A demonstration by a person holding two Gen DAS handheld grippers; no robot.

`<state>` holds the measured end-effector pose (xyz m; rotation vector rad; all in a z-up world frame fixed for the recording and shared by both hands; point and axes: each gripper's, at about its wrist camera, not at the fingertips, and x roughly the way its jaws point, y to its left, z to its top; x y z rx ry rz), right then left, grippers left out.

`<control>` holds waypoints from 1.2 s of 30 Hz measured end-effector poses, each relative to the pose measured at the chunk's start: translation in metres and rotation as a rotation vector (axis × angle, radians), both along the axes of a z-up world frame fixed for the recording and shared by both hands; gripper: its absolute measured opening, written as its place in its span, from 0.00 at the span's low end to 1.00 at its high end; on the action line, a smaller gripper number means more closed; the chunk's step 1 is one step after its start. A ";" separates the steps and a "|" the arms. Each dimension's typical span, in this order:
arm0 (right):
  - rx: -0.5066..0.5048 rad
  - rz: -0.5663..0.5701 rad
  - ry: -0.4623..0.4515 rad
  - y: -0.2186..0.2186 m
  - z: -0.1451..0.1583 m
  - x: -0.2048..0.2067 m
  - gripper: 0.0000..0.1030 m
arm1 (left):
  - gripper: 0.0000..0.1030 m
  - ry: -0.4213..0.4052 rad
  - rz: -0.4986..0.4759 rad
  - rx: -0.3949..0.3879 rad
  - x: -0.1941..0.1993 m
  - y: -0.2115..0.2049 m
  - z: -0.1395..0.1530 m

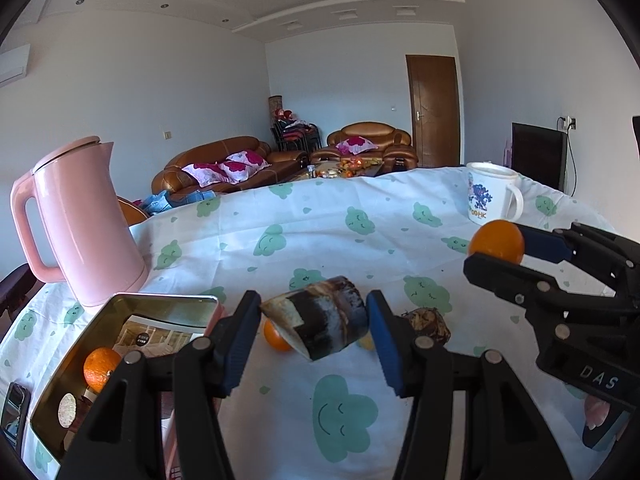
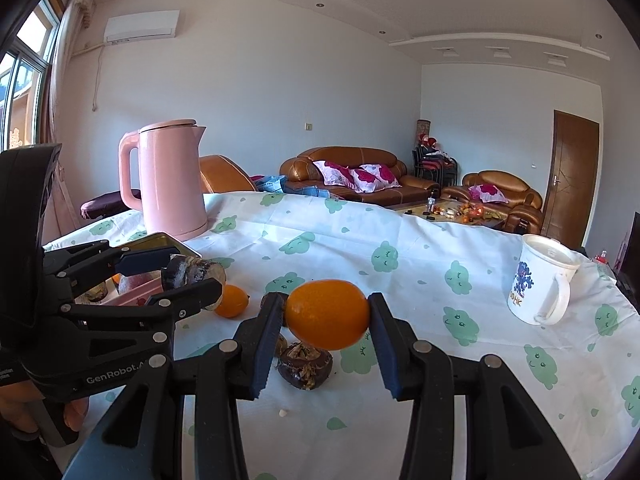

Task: Organize fruits
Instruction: 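Lift the orange with the right gripper while the left gripper lifts the black-wrapped roll, then carry the orange with the right gripper while the left gripper carries the roll over the tin box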

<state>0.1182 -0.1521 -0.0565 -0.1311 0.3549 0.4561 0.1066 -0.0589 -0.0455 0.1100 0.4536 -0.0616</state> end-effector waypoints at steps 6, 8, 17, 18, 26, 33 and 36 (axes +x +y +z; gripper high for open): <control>0.009 0.004 -0.019 -0.002 0.001 -0.004 0.44 | 0.54 -0.027 0.002 -0.003 -0.005 0.000 0.002; 0.012 0.003 -0.025 -0.002 0.001 -0.005 0.44 | 0.54 -0.033 0.003 -0.002 -0.007 0.000 0.002; 0.023 0.003 -0.049 -0.005 0.003 -0.010 0.44 | 0.54 -0.060 0.008 -0.011 -0.012 0.002 0.005; 0.024 0.004 -0.053 -0.005 0.003 -0.011 0.44 | 0.54 -0.063 0.008 -0.012 -0.013 0.002 0.005; 0.027 0.007 -0.074 -0.004 0.004 -0.015 0.44 | 0.54 -0.093 0.017 -0.015 -0.019 0.004 0.006; 0.022 0.006 -0.096 -0.004 0.005 -0.020 0.44 | 0.54 -0.130 0.024 -0.011 -0.027 0.005 0.008; 0.015 0.010 -0.107 -0.002 0.005 -0.022 0.44 | 0.54 -0.143 0.028 -0.006 -0.029 0.005 0.009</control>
